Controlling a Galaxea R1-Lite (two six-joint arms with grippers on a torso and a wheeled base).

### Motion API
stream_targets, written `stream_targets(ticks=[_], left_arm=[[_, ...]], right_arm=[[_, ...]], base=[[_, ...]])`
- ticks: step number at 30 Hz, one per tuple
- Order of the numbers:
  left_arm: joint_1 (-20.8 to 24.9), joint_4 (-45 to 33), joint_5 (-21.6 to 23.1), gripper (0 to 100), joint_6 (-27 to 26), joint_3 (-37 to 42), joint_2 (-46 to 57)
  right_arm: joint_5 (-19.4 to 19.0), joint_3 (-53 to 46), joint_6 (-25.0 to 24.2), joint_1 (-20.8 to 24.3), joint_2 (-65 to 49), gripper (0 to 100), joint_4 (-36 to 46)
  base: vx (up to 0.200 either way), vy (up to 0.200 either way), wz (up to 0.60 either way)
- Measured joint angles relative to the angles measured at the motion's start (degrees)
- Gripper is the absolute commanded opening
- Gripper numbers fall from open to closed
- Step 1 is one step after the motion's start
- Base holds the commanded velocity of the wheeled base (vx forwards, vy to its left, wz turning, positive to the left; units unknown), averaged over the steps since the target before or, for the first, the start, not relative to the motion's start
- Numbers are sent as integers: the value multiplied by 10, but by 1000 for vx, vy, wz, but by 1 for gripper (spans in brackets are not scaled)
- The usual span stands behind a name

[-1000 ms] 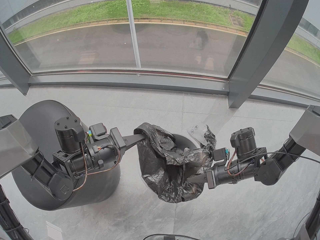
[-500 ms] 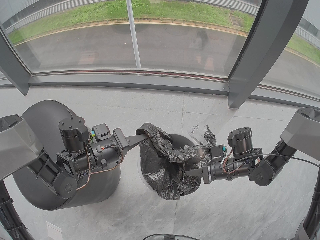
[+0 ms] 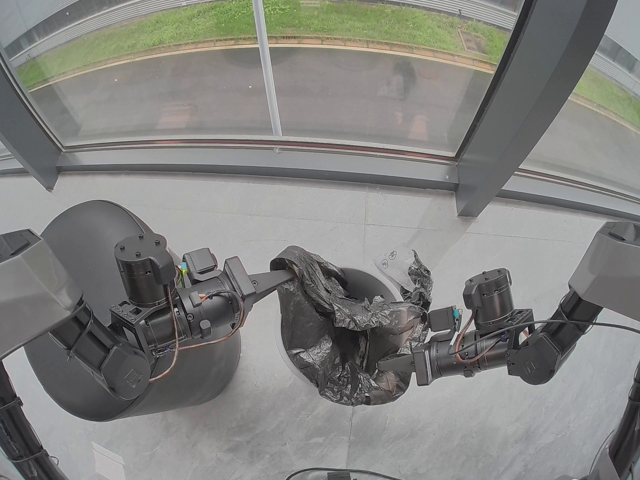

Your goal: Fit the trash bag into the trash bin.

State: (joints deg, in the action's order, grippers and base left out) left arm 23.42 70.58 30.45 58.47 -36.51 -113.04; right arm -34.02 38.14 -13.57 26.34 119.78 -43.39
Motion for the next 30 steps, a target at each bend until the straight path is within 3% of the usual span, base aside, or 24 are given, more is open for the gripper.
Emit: stream_targets(ticks=[16, 30], left_arm=[[14, 8, -11, 0, 1, 39, -8], [0, 11, -11, 0, -3, 54, -21]], right_arm=[[6, -28, 19, 6, 3, 0, -10], [17, -31, 53, -33, 31, 0, -55]], base=[[0, 0, 0], [0, 0, 0]])
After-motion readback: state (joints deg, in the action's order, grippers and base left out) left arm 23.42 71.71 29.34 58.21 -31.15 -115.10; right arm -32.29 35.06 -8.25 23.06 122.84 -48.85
